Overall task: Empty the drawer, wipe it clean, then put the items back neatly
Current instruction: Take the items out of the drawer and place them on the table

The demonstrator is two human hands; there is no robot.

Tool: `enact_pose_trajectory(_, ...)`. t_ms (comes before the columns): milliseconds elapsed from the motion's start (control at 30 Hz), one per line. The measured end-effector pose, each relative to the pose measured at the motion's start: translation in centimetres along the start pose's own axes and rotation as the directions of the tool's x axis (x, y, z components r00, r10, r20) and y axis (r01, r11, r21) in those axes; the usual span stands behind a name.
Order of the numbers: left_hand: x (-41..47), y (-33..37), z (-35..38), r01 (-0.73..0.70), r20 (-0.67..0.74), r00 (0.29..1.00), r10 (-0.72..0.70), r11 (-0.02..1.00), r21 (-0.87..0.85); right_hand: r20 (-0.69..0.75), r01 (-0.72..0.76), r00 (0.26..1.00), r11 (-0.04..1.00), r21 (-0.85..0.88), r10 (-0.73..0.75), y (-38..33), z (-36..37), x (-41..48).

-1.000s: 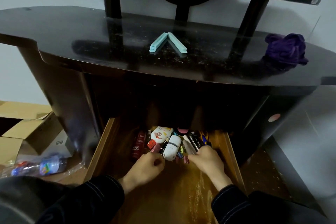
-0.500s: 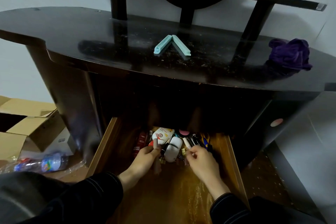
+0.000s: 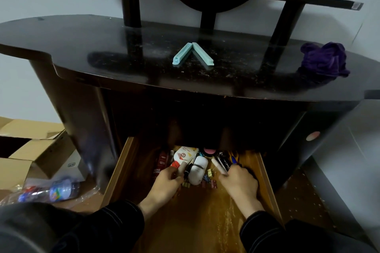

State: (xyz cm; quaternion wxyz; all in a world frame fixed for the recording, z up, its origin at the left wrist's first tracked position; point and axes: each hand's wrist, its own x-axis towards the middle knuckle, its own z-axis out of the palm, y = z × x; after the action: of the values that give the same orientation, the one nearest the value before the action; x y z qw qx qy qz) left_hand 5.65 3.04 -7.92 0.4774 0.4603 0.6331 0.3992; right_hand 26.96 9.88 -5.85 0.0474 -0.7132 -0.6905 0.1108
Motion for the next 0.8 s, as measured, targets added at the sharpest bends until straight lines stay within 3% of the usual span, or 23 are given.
enact_pose_trajectory(133,-1.3,1.2,-0.1,-0.152,0.035,0.988,0.149,0.983,0.102,-0.115,0.046,0.993,0.988,0.147,-0.029,0.6,-2.7,-2.8)
enact_pose_trajectory(267,-4.7,4.8,-0.6,-0.391,0.082,0.92,0.383,0.892,0.225,-0.202,0.247,0.96,0.923,0.296,-0.193,0.8,-6.5,-7.7)
enact_pose_trajectory(400,-8.9,10.5,-2.2,-0.619,0.025,0.771,0.636,0.74,0.262,-0.363,0.483,0.873,0.675,0.558,-0.325,-0.1,-12.8,-11.3)
enact_pose_trajectory(533,-11.4,17.6,-5.1,-0.709,-0.149,0.642,0.752,0.657,0.257,-0.498,0.593,0.801,0.33,0.734,-0.332,-2.8,-20.4,-12.2)
enact_pose_trajectory(633,-10.5,22.8,-7.4,-0.733,-0.168,0.635,0.754,0.657,0.179,-0.542,0.578,0.806,0.116,0.808,-0.239,-5.0,-23.8,-10.3)
enact_pose_trajectory(700,-8.4,25.5,-8.7,-0.714,-0.212,0.634,0.743,0.669,0.206,-0.534,0.551,0.826,0.062,0.832,-0.18,-6.4,-25.2,-7.9)
enact_pose_trajectory(800,-4.3,28.0,-10.3,-0.644,-0.307,0.623,0.72,0.694,0.321,-0.446,0.46,0.884,0.092,0.883,-0.139,-8.6,-26.5,-3.6)
